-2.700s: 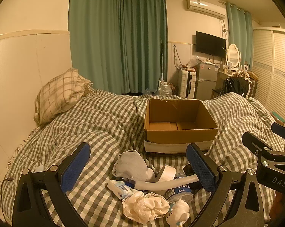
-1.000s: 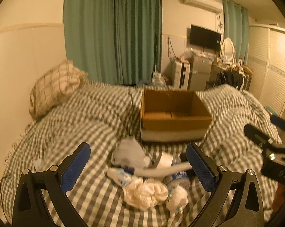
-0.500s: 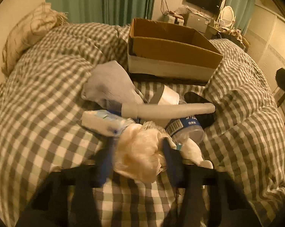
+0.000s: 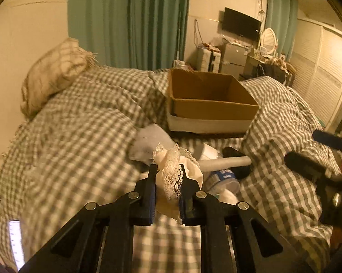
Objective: Organize objects
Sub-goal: 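Grasp the white lace cloth with the left tool while the right tool grasps the white figurine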
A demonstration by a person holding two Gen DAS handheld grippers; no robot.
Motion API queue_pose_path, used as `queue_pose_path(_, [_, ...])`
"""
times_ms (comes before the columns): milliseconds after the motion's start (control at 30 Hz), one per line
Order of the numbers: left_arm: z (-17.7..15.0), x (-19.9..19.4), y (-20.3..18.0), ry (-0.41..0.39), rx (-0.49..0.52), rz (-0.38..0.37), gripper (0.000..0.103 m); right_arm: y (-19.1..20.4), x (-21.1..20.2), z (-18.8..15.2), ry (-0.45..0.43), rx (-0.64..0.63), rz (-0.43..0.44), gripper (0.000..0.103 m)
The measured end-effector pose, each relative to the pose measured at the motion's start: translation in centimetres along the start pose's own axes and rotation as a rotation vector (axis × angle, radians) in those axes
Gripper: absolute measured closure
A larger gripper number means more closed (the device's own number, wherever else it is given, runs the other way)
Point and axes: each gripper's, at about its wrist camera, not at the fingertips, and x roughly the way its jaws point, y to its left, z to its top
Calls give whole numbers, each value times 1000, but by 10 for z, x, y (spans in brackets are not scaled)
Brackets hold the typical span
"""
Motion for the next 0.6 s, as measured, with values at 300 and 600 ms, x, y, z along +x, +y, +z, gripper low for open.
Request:
queue_pose_path(300, [-15,-4,18,8,-20,-1,87,45,50,-31,233,-56,85,12])
queue_pose_path(600, [-24,5,18,30,-34,-34,87,55,88,-57,374,-91,83,50])
